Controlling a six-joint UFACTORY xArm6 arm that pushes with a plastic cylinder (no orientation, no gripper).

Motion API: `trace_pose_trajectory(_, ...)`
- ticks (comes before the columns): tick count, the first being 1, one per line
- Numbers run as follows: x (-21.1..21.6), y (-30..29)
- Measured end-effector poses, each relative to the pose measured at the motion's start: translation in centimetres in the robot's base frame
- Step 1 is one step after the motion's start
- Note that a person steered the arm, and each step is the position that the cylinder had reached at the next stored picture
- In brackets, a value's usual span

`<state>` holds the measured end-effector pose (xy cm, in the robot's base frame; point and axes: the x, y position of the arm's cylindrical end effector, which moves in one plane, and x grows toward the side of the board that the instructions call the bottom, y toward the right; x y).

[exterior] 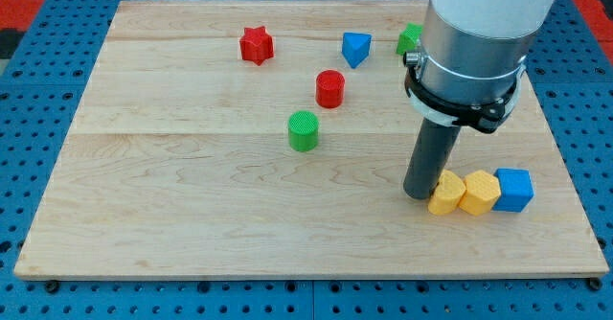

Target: Push the green circle to the right and a bit down

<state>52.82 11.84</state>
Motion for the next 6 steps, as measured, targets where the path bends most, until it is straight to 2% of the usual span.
trace_pose_trajectory(1,0.2,-2.5)
trace_pose_trajectory(3,-0.5,-13.4)
trace_pose_trajectory(4,-4.6,-17.6)
trace_pose_trajectory(5,-8.5,-17.9)
trace_pose_trajectory(6,-8.9,-13.3)
